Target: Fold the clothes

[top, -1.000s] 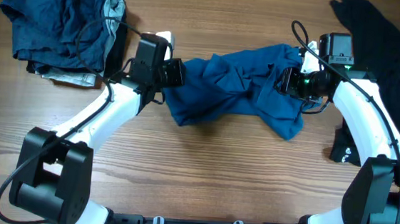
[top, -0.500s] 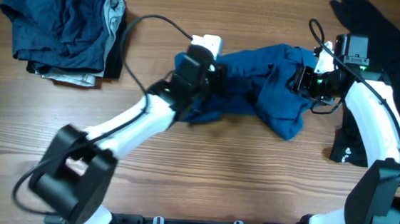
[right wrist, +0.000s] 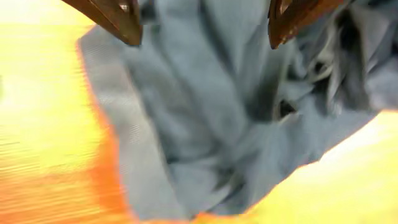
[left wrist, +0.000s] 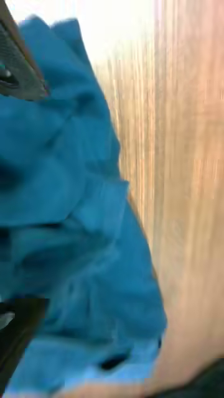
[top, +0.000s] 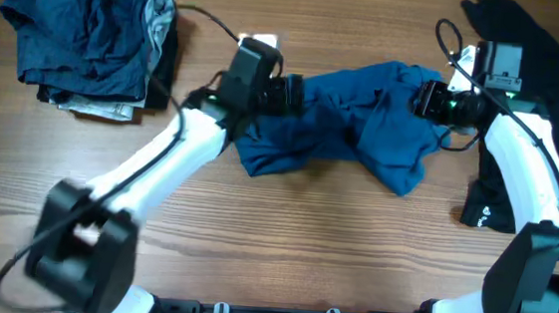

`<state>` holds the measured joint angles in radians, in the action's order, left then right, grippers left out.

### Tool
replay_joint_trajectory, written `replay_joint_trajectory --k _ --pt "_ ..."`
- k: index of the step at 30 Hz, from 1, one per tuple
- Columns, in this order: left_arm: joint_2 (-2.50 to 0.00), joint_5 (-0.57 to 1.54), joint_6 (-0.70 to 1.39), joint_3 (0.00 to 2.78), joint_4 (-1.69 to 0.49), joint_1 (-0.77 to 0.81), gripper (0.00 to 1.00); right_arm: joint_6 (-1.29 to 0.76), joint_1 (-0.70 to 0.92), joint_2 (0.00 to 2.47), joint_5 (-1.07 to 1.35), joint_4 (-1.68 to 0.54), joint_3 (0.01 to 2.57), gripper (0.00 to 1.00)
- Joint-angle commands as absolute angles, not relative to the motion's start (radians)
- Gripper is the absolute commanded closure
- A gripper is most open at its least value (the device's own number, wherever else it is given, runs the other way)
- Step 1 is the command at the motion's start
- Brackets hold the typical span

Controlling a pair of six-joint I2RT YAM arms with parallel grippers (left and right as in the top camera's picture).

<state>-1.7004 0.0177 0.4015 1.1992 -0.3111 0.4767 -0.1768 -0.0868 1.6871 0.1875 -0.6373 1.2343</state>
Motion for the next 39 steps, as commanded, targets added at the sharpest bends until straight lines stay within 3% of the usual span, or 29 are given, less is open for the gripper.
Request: replay_joint_trajectory --k 1,7,12,14,15,17,20,21,27,31,36,39 --pt "-1.552 0.033 0.399 1.218 -0.405 0.477 0.0 -0.113 -0.17 1.768 0.131 -0.565 1.257 0.33" --pt "-1.537 0.029 0.399 1.217 -0.499 0.47 0.0 0.009 -0.2 1.938 0.182 -0.413 1.257 0.33" --pt "-1.537 0.03 0.4 1.218 -0.592 0.348 0.0 0.027 -0.2 2.023 0.249 -0.369 1.257 0.33" --pt "-1.536 0.034 0.4 1.218 -0.611 0.301 0.0 0.026 -0.2 2.041 0.249 -0.352 1.256 0.39" --pt "-1.534 0.034 0.4 1.218 -0.613 0.293 0.0 0.026 -0.2 2.044 0.249 -0.35 1.256 0.46" --pt "-1.523 0.034 0.4 1.218 -0.622 0.261 0.0 0.023 -0.2 2.046 0.249 -0.352 1.256 0.74" --pt "-1.52 0.033 0.4 1.218 -0.642 0.235 0.0 0.011 -0.2 2.046 0.25 -0.368 1.257 0.94" --pt "-1.52 0.033 0.4 1.218 -0.655 0.224 0.0 -0.006 -0.2 2.042 0.25 -0.377 1.257 0.96" --pt "-1.502 0.033 0.4 1.218 -0.689 0.144 0.0 0.001 -0.192 1.82 0.423 -0.588 1.397 0.96" --pt "-1.457 0.033 0.396 1.218 -0.693 0.118 0.0 0.021 -0.1 1.67 0.472 -0.686 1.454 0.96" --pt "-1.444 0.007 0.396 1.218 -0.694 0.101 0.0 -0.039 0.276 1.641 0.448 -0.657 1.461 0.96" --pt "-1.389 0.011 0.397 1.218 -0.694 0.039 0.0 -0.091 0.424 1.694 0.434 -0.583 1.461 0.96"
